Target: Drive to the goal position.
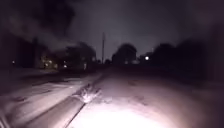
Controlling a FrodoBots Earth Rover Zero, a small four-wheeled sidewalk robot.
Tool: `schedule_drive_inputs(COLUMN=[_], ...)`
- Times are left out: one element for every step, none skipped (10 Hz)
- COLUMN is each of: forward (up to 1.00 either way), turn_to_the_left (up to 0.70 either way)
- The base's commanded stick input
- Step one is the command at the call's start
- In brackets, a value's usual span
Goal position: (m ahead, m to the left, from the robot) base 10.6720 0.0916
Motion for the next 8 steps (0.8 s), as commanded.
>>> schedule_drive_inputs(forward=[0.70, 0.70, 0.70, 0.70, 0.70, 0.70, 0.70, 0.70], turn_to_the_left=[0.00, 0.00, 0.00, 0.00, 0.00, 0.00, 0.00, 0.00])
